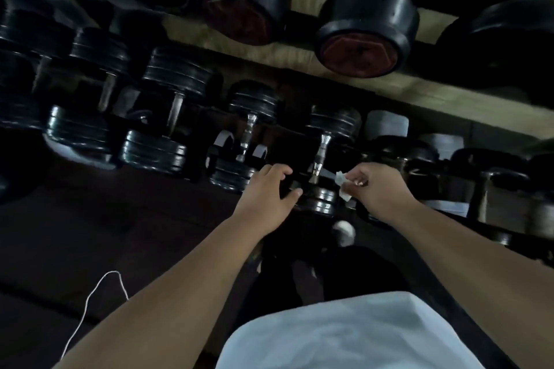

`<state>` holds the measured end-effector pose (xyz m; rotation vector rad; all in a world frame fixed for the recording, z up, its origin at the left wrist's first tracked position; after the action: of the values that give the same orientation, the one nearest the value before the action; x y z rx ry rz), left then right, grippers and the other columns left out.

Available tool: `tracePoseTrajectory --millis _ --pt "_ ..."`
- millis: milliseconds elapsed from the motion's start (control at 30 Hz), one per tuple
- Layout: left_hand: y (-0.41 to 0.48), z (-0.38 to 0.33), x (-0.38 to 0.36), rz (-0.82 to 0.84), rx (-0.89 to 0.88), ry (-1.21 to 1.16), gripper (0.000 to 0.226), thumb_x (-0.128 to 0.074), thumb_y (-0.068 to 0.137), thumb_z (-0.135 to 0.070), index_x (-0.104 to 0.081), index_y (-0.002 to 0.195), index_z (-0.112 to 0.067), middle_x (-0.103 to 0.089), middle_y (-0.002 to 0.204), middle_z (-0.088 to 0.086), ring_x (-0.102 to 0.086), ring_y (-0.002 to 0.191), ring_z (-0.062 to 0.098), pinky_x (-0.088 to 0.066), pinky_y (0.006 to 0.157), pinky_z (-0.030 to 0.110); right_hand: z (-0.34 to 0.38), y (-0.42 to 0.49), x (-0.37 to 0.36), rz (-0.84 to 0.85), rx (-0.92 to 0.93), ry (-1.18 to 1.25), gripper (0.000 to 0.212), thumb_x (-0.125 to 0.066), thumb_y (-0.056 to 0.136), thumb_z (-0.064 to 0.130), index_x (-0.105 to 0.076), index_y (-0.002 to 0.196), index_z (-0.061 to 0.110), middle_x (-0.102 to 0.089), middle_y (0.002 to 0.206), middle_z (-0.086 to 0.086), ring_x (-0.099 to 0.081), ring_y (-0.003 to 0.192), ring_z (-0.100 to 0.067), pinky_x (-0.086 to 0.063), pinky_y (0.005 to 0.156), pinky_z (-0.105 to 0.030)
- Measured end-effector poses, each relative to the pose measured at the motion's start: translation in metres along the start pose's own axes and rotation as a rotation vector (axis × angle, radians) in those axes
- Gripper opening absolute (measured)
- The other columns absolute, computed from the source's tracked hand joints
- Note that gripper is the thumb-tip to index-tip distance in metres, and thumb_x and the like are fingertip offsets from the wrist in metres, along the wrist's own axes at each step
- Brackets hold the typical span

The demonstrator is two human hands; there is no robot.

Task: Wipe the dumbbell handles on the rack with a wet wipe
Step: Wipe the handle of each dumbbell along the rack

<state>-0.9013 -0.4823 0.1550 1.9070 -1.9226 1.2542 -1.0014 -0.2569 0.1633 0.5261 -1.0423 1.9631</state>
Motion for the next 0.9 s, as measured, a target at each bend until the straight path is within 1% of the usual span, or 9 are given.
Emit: tracePoseTrajectory --millis 67,133,267,400,500,600,700,833,900 --pt "0.012 0.009 -0.008 0.023 0.01 -0.022 0.049 -0.063 0.098 -0.048 -0.047 0.142 -0.034 -0.049 0.136 -0.014 -0.047 0.124 0.008 -0.041 0.091 0.025 0.0 0.012 -0.013 0.003 -0.012 0.002 0.016 -0.073 0.089 0.034 -0.071 0.101 0.023 -0.062 0.092 0.015 -0.061 0.094 -0.009 -0.044 0.075 -0.021" --pt "0.026 0.017 -0.02 0.032 -0.003 -0.02 0.048 -0.063 0.098 -0.047 -0.048 0.142 -0.034 -0.05 0.136 -0.013 -0.047 0.125 0.009 -0.041 0.089 0.024 -0.006 0.028 -0.025 -0.001 -0.039 0.009 0.019 -0.073 0.089 0.033 -0.071 0.103 0.022 -0.065 0.095 0.012 -0.062 0.095 -0.01 -0.046 0.079 -0.024" --pt "0.056 0.034 -0.048 0.059 0.002 -0.03 0.047 -0.063 0.097 -0.047 -0.05 0.14 -0.033 -0.049 0.136 -0.014 -0.046 0.125 0.008 -0.035 0.08 0.013 -0.021 0.067 -0.049 -0.053 -0.058 0.038 0.023 -0.072 0.09 0.03 -0.072 0.109 0.018 -0.069 0.106 0.005 -0.063 0.099 -0.011 -0.049 0.085 -0.027" --pt "0.084 0.056 -0.078 0.065 -0.009 -0.032 0.048 -0.065 0.096 -0.049 -0.054 0.139 -0.03 -0.049 0.14 -0.009 -0.045 0.128 0.01 -0.041 0.094 0.023 -0.04 0.108 -0.07 -0.154 -0.091 0.103 0.021 -0.07 0.091 0.027 -0.072 0.112 0.022 -0.067 0.109 0.009 -0.062 0.099 -0.007 -0.046 0.08 -0.016" --pt "0.099 0.068 -0.099 0.019 -0.062 -0.045 0.042 -0.067 0.094 -0.051 -0.063 0.128 -0.027 -0.054 0.132 -0.009 -0.049 0.121 0.01 -0.05 0.09 0.026 -0.052 0.136 -0.078 -0.316 -0.119 0.171 0.019 -0.068 0.093 0.025 -0.072 0.111 0.024 -0.068 0.106 0.013 -0.061 0.095 -0.003 -0.04 0.073 -0.007" --pt "0.104 0.078 -0.111 -0.063 -0.077 -0.108 0.041 -0.068 0.088 -0.056 -0.069 0.116 -0.026 -0.058 0.124 -0.013 -0.051 0.121 0.011 -0.048 0.095 0.025 -0.057 0.152 -0.09 -0.421 -0.092 0.247 0.017 -0.068 0.093 0.023 -0.074 0.109 0.022 -0.068 0.111 0.011 -0.062 0.101 -0.002 -0.043 0.083 -0.011" --pt "0.1 0.084 -0.118 -0.109 -0.053 -0.16 0.046 -0.066 0.083 -0.062 -0.07 0.113 -0.028 -0.059 0.123 -0.016 -0.052 0.122 0.007 -0.046 0.098 0.023 -0.062 0.158 -0.1 -0.5 -0.055 0.274 0.016 -0.067 0.093 0.021 -0.075 0.107 0.019 -0.068 0.113 0.004 -0.063 0.103 -0.007 -0.047 0.087 -0.015" --pt "0.098 0.086 -0.122 -0.12 -0.028 -0.17 0.046 -0.066 0.083 -0.063 -0.069 0.114 -0.029 -0.058 0.124 -0.018 -0.048 0.121 0.003 -0.04 0.095 0.015 -0.064 0.159 -0.107 -0.452 -0.016 0.268 0.017 -0.07 0.092 0.024 -0.076 0.107 0.021 -0.067 0.11 0.003 -0.064 0.095 -0.004 -0.046 0.081 -0.007" --pt "0.099 0.085 -0.122 -0.125 -0.031 -0.179 0.047 -0.066 0.082 -0.062 -0.07 0.113 -0.028 -0.059 0.122 -0.016 -0.049 0.119 0.004 -0.038 0.093 0.012 -0.065 0.154 -0.108 -0.392 0.075 0.213 0.011 -0.076 0.086 0.023 -0.078 0.097 0.02 -0.068 0.099 0.001 -0.065 0.085 -0.002 -0.044 0.075 -0.004"
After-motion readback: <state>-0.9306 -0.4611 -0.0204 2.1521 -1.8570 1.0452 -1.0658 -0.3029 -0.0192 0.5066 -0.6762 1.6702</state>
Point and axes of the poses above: each hand's wrist, its own y-axis towards the middle knuckle, its own x-axis out of the back of the hand, z = x × y, the point moved 3 cm from there along y, towards the middle knuckle
